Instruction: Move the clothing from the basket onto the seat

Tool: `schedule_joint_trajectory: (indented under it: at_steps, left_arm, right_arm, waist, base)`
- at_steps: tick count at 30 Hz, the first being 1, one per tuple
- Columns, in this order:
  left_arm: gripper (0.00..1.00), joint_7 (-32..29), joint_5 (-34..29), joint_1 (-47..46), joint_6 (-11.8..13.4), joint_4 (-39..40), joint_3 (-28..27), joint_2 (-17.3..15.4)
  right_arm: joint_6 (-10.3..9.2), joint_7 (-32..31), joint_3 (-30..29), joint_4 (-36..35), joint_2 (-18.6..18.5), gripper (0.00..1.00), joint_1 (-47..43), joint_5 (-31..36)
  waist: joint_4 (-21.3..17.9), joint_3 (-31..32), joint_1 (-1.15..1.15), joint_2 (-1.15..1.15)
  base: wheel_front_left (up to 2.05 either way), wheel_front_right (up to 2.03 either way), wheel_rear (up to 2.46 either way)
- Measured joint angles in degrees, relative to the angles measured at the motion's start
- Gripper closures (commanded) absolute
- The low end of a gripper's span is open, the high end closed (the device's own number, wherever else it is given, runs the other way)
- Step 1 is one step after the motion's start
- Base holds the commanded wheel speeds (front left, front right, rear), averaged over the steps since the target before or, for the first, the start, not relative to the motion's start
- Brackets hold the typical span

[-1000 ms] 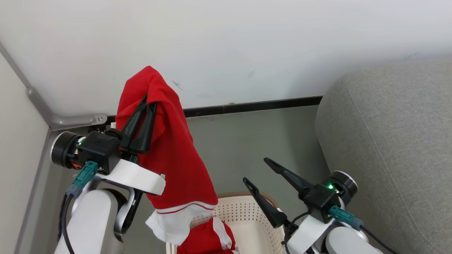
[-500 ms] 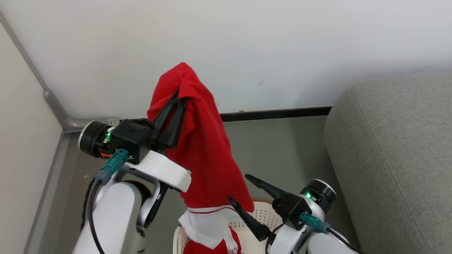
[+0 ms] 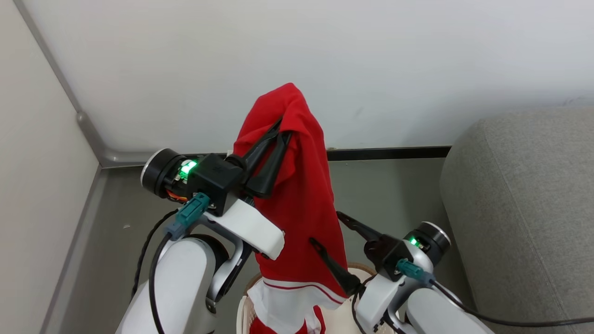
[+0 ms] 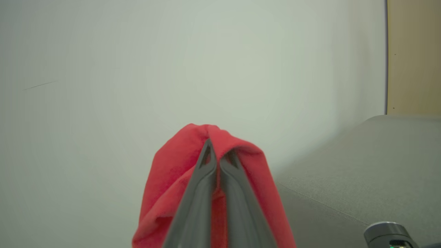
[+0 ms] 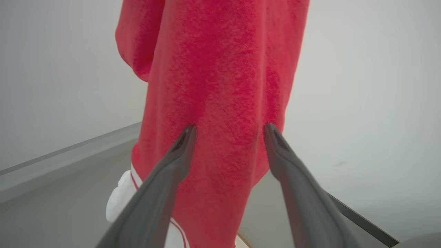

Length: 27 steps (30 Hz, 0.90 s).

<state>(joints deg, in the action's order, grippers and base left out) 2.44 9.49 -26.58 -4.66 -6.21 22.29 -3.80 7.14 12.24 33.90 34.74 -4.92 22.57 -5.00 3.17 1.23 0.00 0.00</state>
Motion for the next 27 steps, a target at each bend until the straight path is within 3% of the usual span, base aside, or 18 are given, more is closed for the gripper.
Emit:
schedule_joint_trajectory:
  at_steps: [6,15,16,17,18,20,27]
  left_arm:
    - [1.0,-1.0,0.5,-0.8,-0.4,0.5,1.6,0.3]
    - [1.0,-1.9,1.1,-1.2,-0.5,1.5,4.2,0.6]
    - [1.0,-2.0,1.4,-1.4,-0.5,1.5,4.5,0.7]
    - [1.0,-2.0,1.5,-1.6,-0.5,1.5,4.7,0.7]
    - [1.0,-2.3,1.6,-1.7,-0.7,1.5,4.9,0.7]
    - [1.0,-2.5,2.5,-1.7,-1.0,1.6,5.2,0.8]
    - [1.0,-3.0,5.1,-1.7,-1.0,0.4,5.0,0.9]
  right_arm:
    - [0.01,0.5,4.0,2.4,1.1,0.0,0.7,0.0]
    - [0.01,1.4,0.9,5.7,1.1,0.0,4.2,0.5]
    - [0.01,1.4,1.0,6.1,1.1,0.22,4.5,0.5]
    - [0.01,1.5,1.1,6.4,1.1,0.51,4.7,0.5]
    - [0.01,1.5,1.4,6.5,1.1,0.59,4.8,0.5]
    - [0.01,1.7,1.8,6.7,1.1,0.99,4.9,0.8]
    - [0.01,1.9,2.7,7.3,1.1,1.0,4.8,0.7]
  waist:
    - [1.4,0.2,0.0,0.0]
    - [3.6,0.8,0.0,0.0]
    - [3.9,0.8,0.0,0.0]
    - [4.1,0.9,0.0,0.0]
    - [4.3,0.9,0.0,0.0]
    - [4.7,1.1,0.0,0.0]
    - [5.7,1.6,0.0,0.0]
  base:
    - [0.0,0.0,0.0]
    - [0.0,0.0,0.0]
    - [0.0,0.0,0.0]
    - [0.0,0.0,0.0]
    - [0.0,0.0,0.0]
    - [0.0,0.0,0.0]
    - [0.0,0.0,0.0]
